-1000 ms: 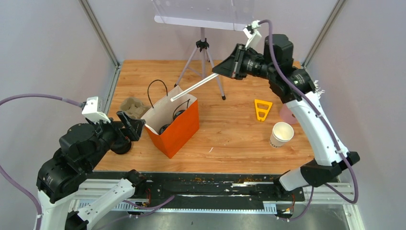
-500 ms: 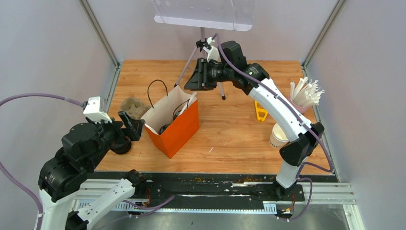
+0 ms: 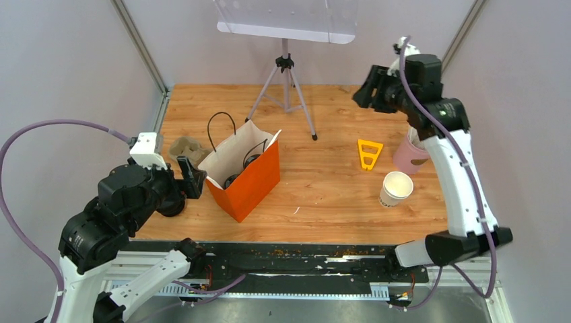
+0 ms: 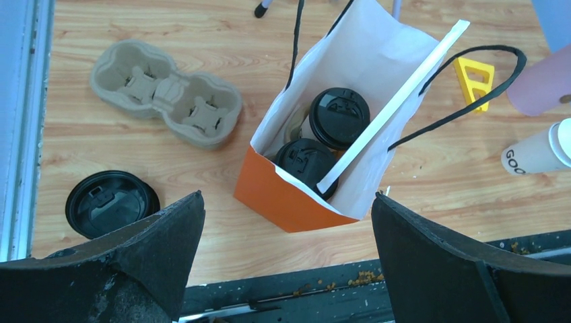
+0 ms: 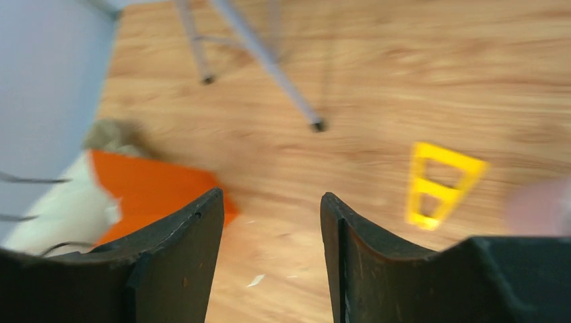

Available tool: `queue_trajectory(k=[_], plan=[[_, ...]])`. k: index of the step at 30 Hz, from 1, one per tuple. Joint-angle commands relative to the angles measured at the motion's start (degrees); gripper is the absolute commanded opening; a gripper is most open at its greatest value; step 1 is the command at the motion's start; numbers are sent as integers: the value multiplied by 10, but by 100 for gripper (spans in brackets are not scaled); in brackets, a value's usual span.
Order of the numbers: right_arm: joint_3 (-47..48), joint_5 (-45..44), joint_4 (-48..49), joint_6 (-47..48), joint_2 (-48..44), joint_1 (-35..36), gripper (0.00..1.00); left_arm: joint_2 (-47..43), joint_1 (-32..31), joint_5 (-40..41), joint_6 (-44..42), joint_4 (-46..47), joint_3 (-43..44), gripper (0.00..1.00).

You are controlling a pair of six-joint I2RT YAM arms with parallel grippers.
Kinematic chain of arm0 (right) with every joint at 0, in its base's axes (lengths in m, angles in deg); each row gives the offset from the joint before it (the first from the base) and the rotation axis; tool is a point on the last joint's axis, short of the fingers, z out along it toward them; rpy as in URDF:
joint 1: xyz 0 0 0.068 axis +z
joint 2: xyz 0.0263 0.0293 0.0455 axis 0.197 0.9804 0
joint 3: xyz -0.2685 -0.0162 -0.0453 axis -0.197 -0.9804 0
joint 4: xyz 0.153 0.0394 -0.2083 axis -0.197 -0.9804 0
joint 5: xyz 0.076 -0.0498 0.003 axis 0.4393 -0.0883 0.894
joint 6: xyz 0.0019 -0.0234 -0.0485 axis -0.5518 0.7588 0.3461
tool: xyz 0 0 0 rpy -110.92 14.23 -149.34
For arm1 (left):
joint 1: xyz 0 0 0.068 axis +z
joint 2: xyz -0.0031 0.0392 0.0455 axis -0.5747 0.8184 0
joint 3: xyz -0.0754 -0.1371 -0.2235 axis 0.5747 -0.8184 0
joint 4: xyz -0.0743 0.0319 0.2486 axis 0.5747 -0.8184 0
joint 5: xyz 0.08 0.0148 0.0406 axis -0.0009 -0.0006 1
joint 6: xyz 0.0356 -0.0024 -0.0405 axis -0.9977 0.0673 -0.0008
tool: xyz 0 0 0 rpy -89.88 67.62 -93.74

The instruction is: Pack the takeout coffee

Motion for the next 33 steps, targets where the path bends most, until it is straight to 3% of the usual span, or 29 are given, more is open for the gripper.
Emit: queue_trajectory(k=[1,4,20,30,33], plan=[[-47,-206,-4,179,-74,-37,57,-3,-2,-18,-29,1,9,100],[-82,-277,0,261,-85,-72,59,-3,-1,-27,-29,8,7,100],[-92,-237,-25,300,-12,-253,51,-24,-2,-29,-13,21,-18,100],[-108,-209,-22,291,4,-272,52,-33,-2,-35,14,37,-51,100],[-114,-206,-20,292,8,-276,46,-33,-2,-39,14,42,-54,99]])
